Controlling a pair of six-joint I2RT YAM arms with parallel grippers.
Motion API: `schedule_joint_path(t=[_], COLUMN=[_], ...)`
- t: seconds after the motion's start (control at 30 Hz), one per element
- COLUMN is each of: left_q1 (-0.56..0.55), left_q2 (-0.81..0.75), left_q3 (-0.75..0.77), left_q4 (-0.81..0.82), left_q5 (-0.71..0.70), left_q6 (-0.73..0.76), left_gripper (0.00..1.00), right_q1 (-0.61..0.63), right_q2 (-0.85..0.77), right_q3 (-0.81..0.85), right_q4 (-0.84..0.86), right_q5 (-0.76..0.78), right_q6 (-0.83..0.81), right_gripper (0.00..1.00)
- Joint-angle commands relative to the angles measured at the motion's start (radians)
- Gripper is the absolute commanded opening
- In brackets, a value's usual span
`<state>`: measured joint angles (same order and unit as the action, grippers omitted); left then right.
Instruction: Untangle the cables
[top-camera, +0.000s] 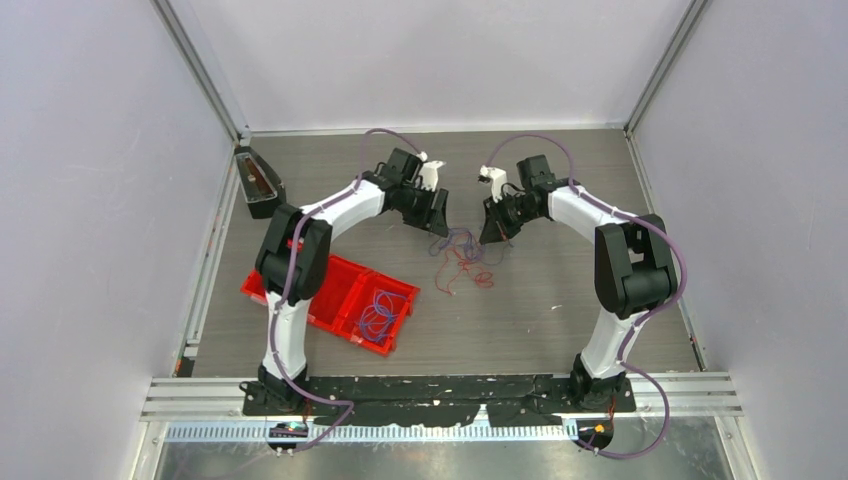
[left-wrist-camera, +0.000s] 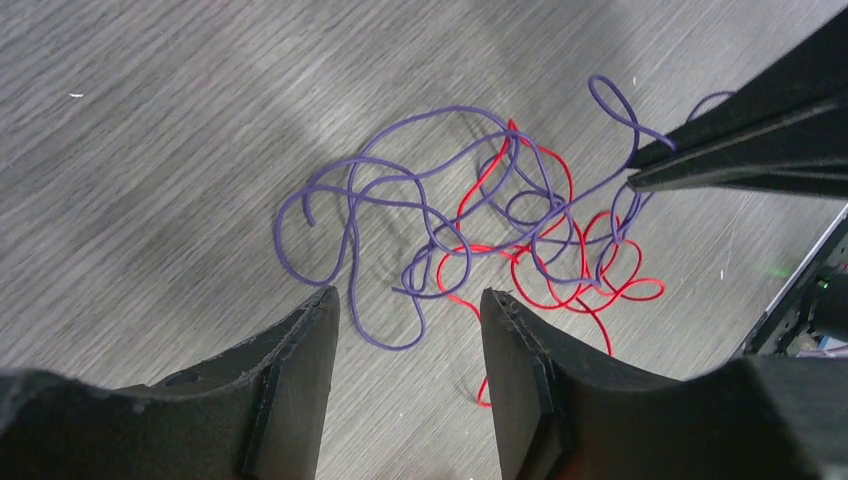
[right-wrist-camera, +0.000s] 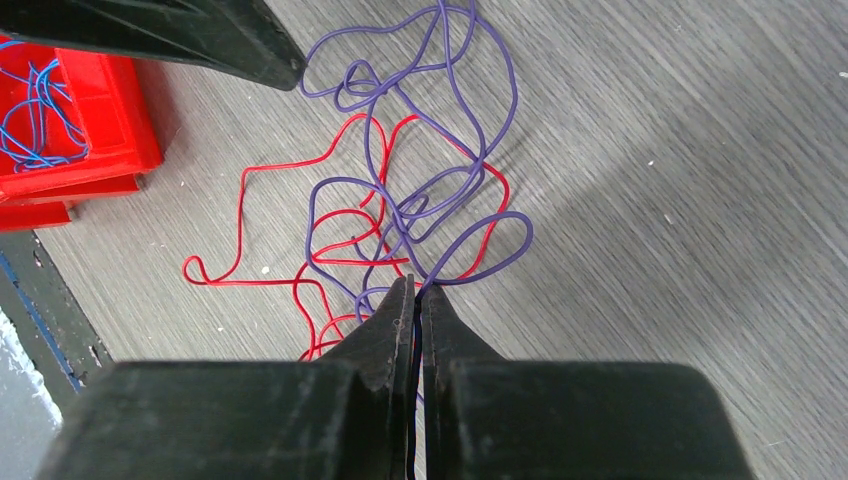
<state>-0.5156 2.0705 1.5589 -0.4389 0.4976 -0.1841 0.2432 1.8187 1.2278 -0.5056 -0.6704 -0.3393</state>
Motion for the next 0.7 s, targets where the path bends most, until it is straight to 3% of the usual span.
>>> schedule_joint_path(t=[0.0,0.33,0.47,0.67], left_q1=[-0.013,-0.016,-0.019,-0.006], left_q2=[0.026,0.118,0.126,0.072], left_q3=[0.062,0.077,0.077,0.055], left_q4=[0.008,0.034,0.056,0.065], left_q5=[-0.014,-0.023,0.019,-0.031], left_q6=[-0.082,-0.144,-0.151,-0.132], left_gripper=[0.55,0.49,0.31,0.15], right_q1=[0.006,0.006,0.007,0.006], right_q2=[-0.019,-0.016,-0.014,-0.013], right_q3=[0.025,0.021,0.009,-0.008], right_q4=[0.002,0.001,0.004,-0.012], right_q5=[-0.004,-0.005,0.001,0.024], right_q6=[-0.002,0.012,0.015,-0.012], right_gripper=[0.05,0.05,0.06,0.05])
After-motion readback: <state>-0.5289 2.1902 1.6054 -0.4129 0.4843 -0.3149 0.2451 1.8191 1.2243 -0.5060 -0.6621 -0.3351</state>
